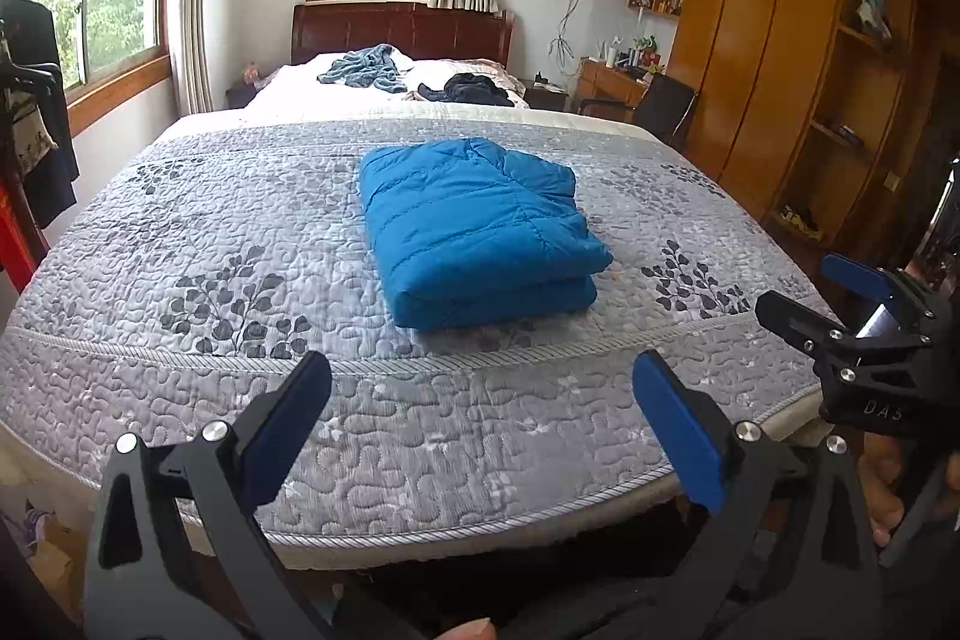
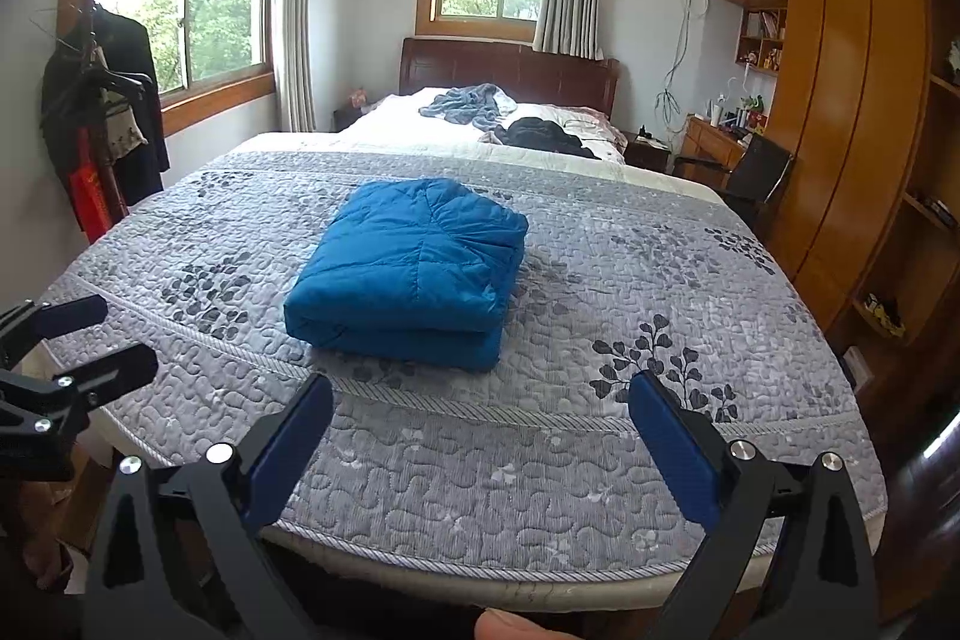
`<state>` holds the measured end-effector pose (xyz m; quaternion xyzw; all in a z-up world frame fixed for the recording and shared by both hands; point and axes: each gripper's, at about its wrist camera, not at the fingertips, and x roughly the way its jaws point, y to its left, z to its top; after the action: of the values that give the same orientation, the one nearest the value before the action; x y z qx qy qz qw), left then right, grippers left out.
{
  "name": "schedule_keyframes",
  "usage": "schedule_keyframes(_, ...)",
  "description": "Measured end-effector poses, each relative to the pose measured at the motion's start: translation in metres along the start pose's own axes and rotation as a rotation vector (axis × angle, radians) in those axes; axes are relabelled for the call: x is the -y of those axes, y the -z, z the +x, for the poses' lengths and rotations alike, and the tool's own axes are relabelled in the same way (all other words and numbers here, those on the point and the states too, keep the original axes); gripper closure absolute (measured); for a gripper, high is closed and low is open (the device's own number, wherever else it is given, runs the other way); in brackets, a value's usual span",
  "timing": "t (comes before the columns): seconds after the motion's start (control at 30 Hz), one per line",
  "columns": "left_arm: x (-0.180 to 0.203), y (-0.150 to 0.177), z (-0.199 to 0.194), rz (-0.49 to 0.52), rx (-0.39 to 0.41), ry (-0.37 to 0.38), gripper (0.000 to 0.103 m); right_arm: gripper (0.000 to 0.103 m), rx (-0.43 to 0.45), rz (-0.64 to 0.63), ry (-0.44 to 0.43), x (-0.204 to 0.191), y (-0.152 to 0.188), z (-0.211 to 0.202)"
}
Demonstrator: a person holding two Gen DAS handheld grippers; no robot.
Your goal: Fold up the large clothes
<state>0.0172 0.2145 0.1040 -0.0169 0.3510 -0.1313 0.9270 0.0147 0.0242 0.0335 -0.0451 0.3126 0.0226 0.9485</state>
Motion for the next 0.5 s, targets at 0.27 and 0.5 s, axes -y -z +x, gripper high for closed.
schedule_keyframes(0.27, 0.0002, 0.0001, 0.0023, -0.003, -0.005, 0.009, 0.003, 0.004, -0.001, 0.000, -0.001, -0.0010, -0.0008, -0.0005)
schedule_keyframes(0.5, 0.0007, 0.0003, 0.0017, -0.002, -0.001, 0.005, 0.003, 0.004, 0.004, 0.003, 0.000, 0.0001, -0.0006, -0.0014)
